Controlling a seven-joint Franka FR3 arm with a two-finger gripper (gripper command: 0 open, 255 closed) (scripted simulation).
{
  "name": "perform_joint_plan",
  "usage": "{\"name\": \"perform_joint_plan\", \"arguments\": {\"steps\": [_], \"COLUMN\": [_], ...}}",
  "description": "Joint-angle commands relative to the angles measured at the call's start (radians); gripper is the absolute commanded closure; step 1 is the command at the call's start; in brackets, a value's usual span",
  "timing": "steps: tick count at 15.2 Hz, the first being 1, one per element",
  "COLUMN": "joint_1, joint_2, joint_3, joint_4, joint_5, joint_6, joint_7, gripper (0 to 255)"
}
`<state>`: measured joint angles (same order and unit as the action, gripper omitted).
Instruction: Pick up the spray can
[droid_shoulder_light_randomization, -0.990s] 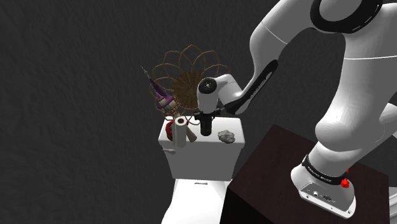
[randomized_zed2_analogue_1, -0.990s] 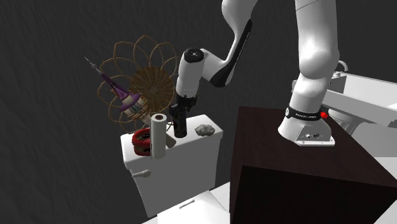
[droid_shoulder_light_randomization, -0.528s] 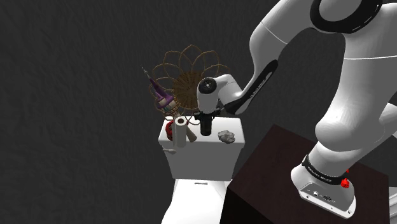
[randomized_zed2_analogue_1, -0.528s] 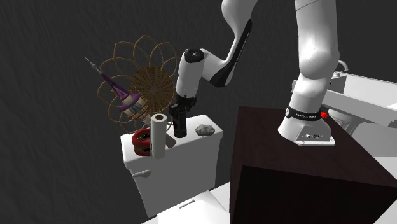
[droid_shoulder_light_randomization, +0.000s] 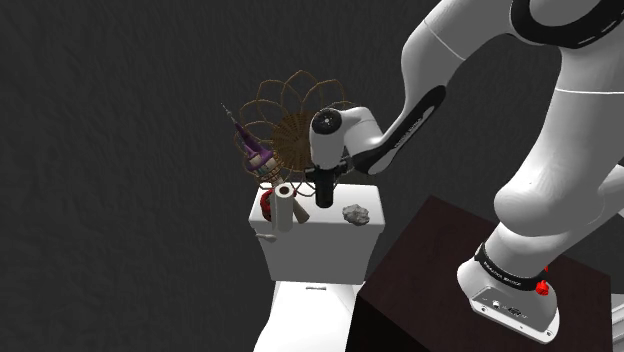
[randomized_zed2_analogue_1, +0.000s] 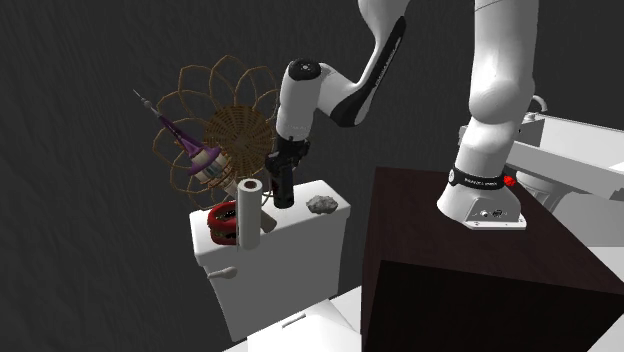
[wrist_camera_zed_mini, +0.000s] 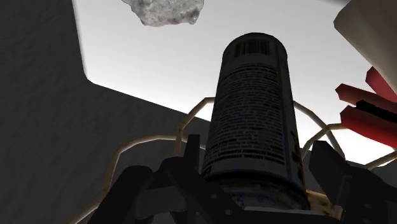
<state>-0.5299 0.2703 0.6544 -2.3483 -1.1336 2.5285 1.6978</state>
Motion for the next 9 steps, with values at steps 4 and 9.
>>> {"name": "perform_joint_plan", "arguments": {"steps": [4,9], "joint_1": [-0.029,-0.045], "joint_2": [-0.076,-0.124], "joint_3": [0.036,0.056], "joint_4": [-0.015,-0.022], "joint_5": [0.113,0.186], "joint_6": [-0.002,-0.004], "joint_7": [-0.095,-0.156], "gripper": [255,255]}}
